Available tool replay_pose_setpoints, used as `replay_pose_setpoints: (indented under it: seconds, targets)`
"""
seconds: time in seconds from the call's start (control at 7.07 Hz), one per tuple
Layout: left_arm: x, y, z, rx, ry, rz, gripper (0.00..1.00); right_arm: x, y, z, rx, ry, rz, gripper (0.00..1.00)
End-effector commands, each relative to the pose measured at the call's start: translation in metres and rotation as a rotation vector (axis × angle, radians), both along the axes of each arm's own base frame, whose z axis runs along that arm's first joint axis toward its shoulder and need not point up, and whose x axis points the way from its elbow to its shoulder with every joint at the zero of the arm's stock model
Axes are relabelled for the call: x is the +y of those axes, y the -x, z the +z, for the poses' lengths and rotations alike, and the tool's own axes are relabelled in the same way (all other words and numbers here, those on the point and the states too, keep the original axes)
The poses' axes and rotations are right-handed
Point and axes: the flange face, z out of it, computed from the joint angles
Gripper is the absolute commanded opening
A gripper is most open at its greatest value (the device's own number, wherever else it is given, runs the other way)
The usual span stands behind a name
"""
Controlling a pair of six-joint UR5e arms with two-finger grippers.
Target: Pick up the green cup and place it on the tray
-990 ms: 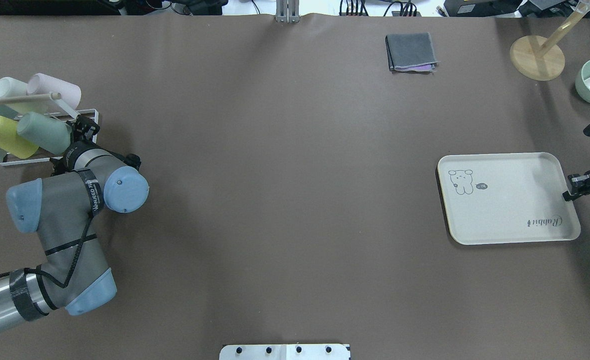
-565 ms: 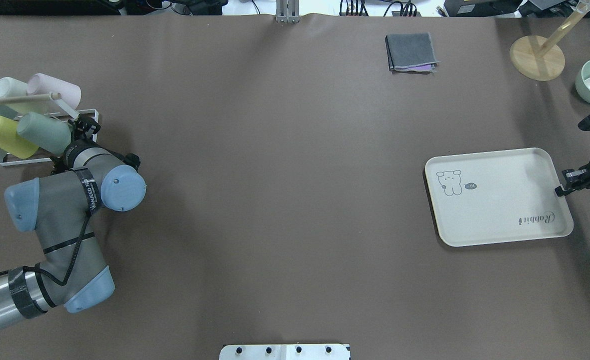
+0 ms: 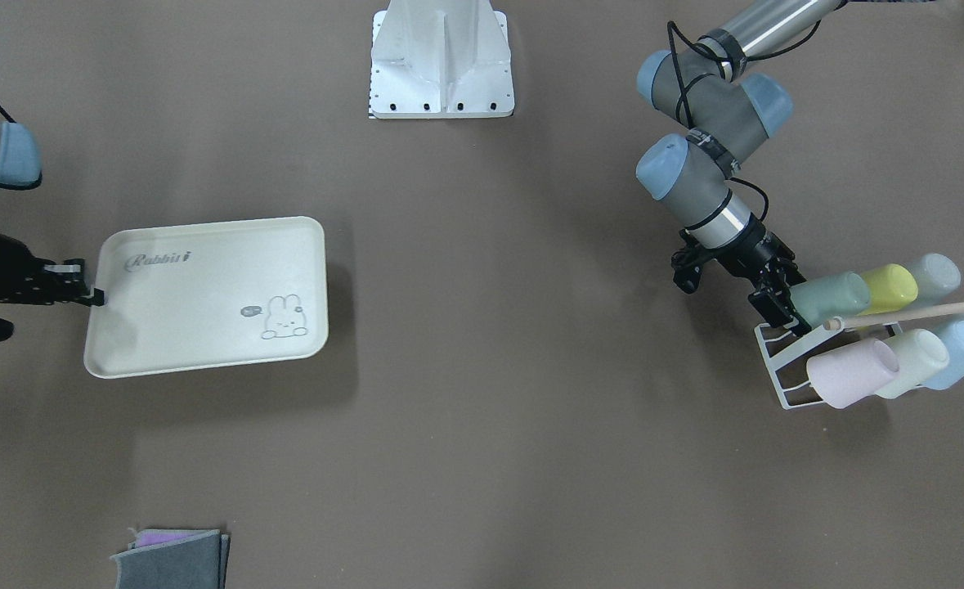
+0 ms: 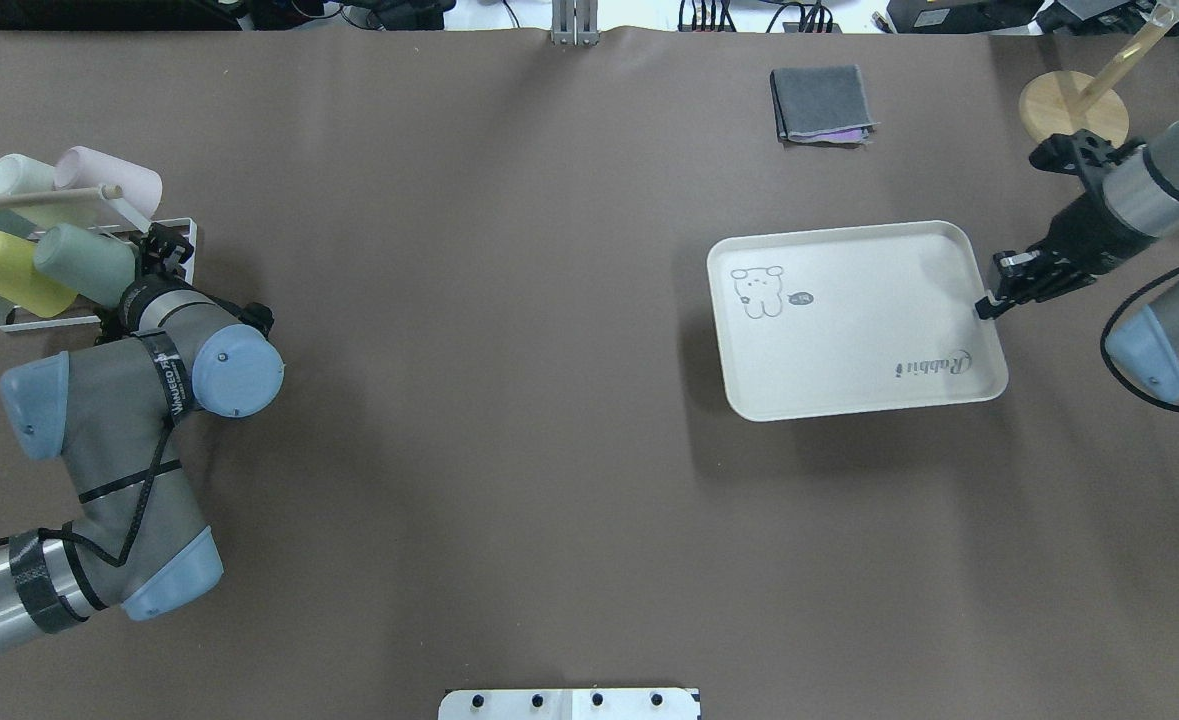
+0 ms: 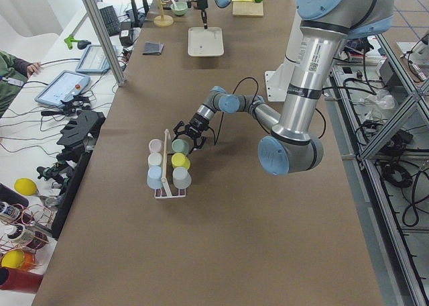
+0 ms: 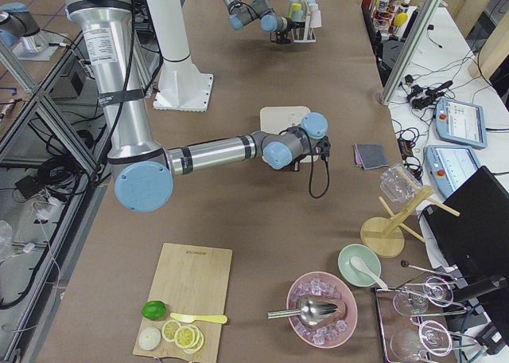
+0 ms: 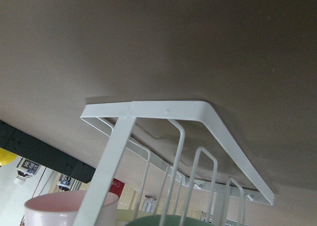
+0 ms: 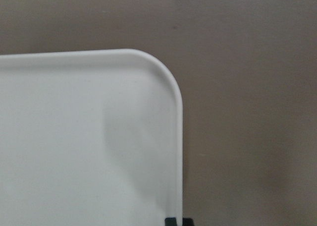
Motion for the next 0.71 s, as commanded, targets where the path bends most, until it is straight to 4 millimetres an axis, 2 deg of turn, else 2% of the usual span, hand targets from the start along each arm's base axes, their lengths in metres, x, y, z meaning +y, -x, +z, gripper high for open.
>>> replay_pose_setpoints:
  seconds: [0.0,0.14,0.28,0.42,0.57]
  targets:
    - [-0.002,0.001,0.010,0.008,-0.005,-0.004,0.91,0.009,0.113,-0.091,-0.004,0.030,-0.015,0.00]
    - [-0.002,0.001,0.010,0.011,-0.007,-0.004,0.80,0.025,0.153,-0.118,-0.012,0.023,-0.045,0.00]
    - [-0.002,0.001,0.010,0.012,-0.008,-0.004,0.70,0.032,0.187,-0.147,-0.006,0.009,-0.056,0.00]
    - [-0.002,0.001,0.009,0.014,-0.009,-0.005,0.66,0.048,0.222,-0.171,0.020,0.006,-0.034,0.00]
    - [-0.002,0.001,0.007,0.018,-0.011,-0.006,0.64,0.053,0.232,-0.169,0.041,0.007,-0.010,0.00]
